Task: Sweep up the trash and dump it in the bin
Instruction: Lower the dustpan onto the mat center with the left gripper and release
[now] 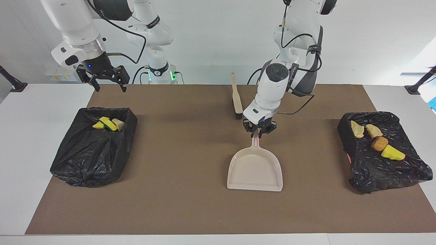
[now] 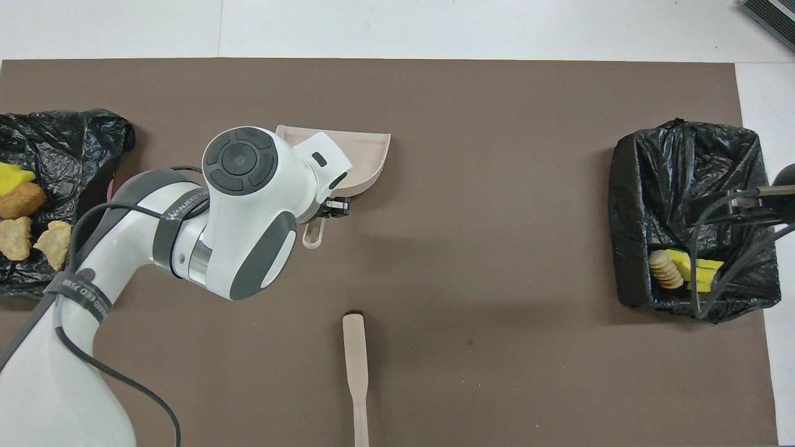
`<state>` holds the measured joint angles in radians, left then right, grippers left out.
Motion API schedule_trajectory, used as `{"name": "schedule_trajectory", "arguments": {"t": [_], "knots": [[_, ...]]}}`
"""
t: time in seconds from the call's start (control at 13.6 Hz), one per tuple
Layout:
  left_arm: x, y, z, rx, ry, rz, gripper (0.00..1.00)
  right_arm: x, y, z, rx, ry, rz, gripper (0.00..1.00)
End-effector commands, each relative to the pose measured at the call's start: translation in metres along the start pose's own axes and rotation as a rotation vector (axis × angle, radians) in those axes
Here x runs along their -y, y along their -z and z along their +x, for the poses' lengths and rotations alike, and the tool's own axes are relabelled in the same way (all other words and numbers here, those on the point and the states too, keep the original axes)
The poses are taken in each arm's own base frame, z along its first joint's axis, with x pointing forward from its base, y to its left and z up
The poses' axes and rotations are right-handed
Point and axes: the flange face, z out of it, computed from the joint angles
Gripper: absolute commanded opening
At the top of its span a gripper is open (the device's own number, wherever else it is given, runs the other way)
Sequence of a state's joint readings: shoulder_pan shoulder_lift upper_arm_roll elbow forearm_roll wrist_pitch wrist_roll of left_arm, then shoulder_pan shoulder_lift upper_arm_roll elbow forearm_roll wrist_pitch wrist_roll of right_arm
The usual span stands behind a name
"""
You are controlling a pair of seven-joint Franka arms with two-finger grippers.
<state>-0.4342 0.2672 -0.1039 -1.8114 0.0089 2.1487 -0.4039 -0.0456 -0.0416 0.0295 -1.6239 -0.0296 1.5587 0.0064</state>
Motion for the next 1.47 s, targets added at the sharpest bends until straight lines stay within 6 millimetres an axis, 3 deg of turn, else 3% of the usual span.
{"name": "schedule_trajectory", "arguments": {"t": [0.0,0.22,0.37,0.51,0.59,0.66,0.81,0.88,1.1,1.39], "knots": [[-0.015,-0.003,-0.013,-0.007,0.007,-0.014,0.00,0.000,0.001,-0.006,0.012,-0.005,0.015,1.00],[-0.024,-0.012,-0.028,0.026,0.026,-0.023,0.00,0.000,0.001,-0.006,0.012,-0.005,0.015,1.00],[-0.045,-0.022,-0.044,0.048,0.039,-0.032,0.00,0.000,0.001,-0.006,0.012,-0.005,0.015,1.00],[-0.041,-0.024,-0.043,0.060,0.038,-0.025,0.00,0.000,0.001,-0.006,0.012,-0.005,0.015,1.00],[-0.046,-0.022,-0.046,0.064,0.039,-0.025,0.10,0.000,0.001,-0.006,0.012,-0.006,0.015,1.00],[-0.044,-0.022,-0.045,0.064,0.033,-0.025,0.56,0.000,0.002,-0.006,0.010,-0.005,0.015,1.00],[-0.042,-0.023,-0.044,0.066,0.031,-0.023,0.71,0.000,0.001,-0.006,0.012,-0.005,0.015,1.00],[-0.043,-0.023,-0.045,0.066,0.028,-0.024,1.00,0.000,0.001,-0.006,0.012,-0.005,0.015,1.00],[-0.034,-0.021,-0.039,0.064,0.042,-0.024,1.00,0.000,0.001,-0.006,0.012,-0.006,0.015,1.00],[0.012,-0.013,-0.017,0.064,0.122,-0.019,1.00,0.000,0.001,-0.006,0.012,-0.005,0.015,1.00]]}}
